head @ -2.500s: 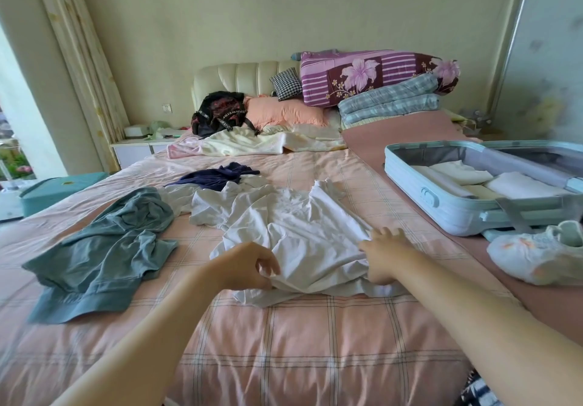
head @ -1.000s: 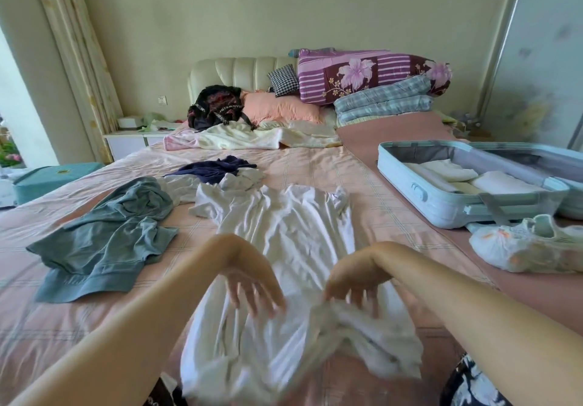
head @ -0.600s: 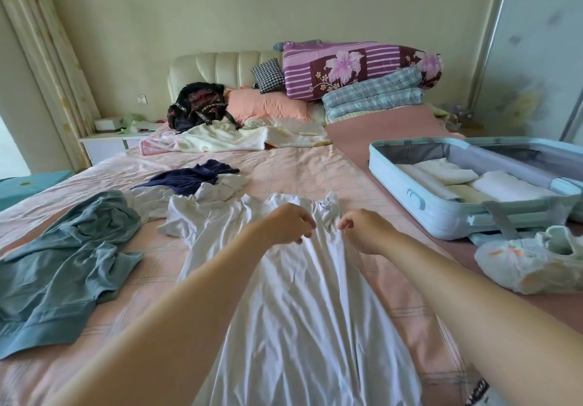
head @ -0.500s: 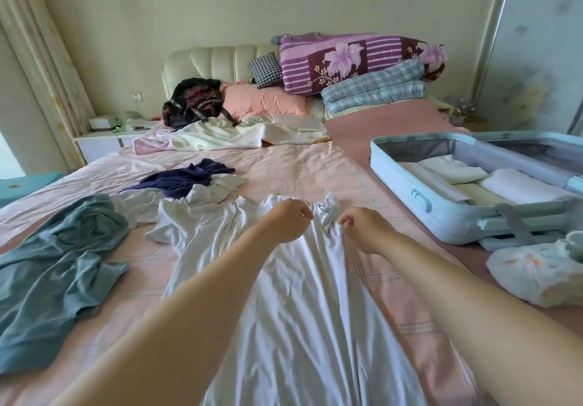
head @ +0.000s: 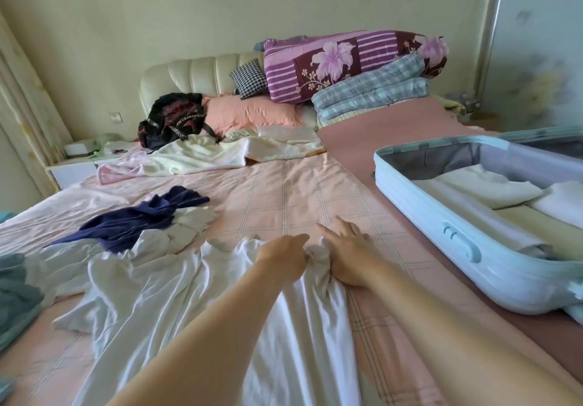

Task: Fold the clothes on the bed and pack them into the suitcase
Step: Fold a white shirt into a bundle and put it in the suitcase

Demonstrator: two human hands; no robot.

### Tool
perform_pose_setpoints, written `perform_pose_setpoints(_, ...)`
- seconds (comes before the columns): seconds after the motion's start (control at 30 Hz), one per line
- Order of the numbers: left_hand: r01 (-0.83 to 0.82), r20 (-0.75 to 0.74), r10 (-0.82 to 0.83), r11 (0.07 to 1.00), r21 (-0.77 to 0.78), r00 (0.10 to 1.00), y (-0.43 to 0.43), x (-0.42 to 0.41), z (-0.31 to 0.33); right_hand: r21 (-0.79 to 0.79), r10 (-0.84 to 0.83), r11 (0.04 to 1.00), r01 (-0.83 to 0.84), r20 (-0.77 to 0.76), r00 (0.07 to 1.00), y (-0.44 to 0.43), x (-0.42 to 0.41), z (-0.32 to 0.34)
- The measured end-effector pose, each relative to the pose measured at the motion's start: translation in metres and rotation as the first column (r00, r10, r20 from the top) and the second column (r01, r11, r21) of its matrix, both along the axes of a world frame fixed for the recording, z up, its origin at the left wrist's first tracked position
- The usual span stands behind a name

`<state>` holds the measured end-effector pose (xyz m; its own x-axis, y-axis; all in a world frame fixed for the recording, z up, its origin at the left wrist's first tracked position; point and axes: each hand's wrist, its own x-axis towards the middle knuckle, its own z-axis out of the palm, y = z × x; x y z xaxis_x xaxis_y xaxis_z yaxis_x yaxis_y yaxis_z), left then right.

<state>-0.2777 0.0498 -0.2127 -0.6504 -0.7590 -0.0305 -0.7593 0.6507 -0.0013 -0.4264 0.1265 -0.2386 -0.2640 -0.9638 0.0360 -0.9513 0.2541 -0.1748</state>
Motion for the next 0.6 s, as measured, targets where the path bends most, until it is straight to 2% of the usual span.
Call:
perform_pose_setpoints(0.1, -0.012, -0.044, 0.011, 0.999, -0.038, 0.999, -0.013, -0.002, -0.003, -0.015, 0.111, 0.994, -0.111, 0.003, 0.994, -0.014, -0.002, 0.001)
perform_pose_setpoints(0.2, -0.039, -0.257, 0.05, 0.998, 0.046, 0.965, -0.015, 0.003, 0.0, -0.167, 0.14, 0.978, -0.127, 0.068, 0.988, -0.013, -0.001, 0.001)
perform_pose_setpoints(0.27, -0.029, -0.396, 0.052, 0.998, 0.064, 0.917, -0.012, 0.006, 0.003, -0.287, 0.113, 0.958, -0.015, 0.328, 0.938, -0.003, -0.003, 0.009)
perform_pose_setpoints(0.33, -0.021, -0.534, 0.052, 0.998, 0.064, 0.844, -0.011, 0.003, 0.004, -0.343, 0.135, 0.932, 0.115, 0.624, 0.769, 0.009, -0.008, 0.019)
perform_pose_setpoints(0.37, -0.011, -0.607, 0.042, 0.998, 0.055, 0.793, -0.008, -0.001, 0.005, -0.355, 0.138, 0.917, 0.179, 0.707, 0.694, 0.015, -0.011, 0.024)
perform_pose_setpoints(0.4, -0.005, -0.673, 0.032, 0.999, 0.042, 0.739, -0.005, -0.006, 0.007, -0.354, 0.11, 0.901, 0.25, 0.745, 0.658, 0.021, -0.015, 0.029)
perform_pose_setpoints(0.43, 0.006, -0.726, 0.02, 0.999, 0.033, 0.688, 0.0, -0.011, 0.009, -0.354, 0.065, 0.884, 0.304, 0.739, 0.671, 0.027, -0.019, 0.034)
perform_pose_setpoints(0.47, 0.024, -0.76, 0.019, 0.999, 0.045, 0.649, 0.006, -0.016, 0.01, -0.353, -0.013, 0.873, 0.336, 0.672, 0.74, 0.034, -0.024, 0.039)
perform_pose_setpoints(0.5, 0.058, -0.771, 0.018, 0.996, 0.072, 0.637, 0.012, -0.021, 0.01, -0.341, -0.119, 0.876, 0.342, 0.534, 0.837, 0.042, -0.028, 0.042)
perform_pose_setpoints(0.53, 0.106, -0.756, 0.012, 0.989, 0.107, 0.654, 0.018, -0.025, 0.009, -0.303, -0.239, 0.888, 0.345, 0.337, 0.911, 0.051, -0.033, 0.044)
perform_pose_setpoints(0.6, 0.154, -0.652, -0.027, 0.978, 0.138, 0.758, 0.027, -0.03, -0.001, -0.21, -0.353, 0.917, 0.339, -0.031, 0.935, 0.069, -0.039, 0.042)
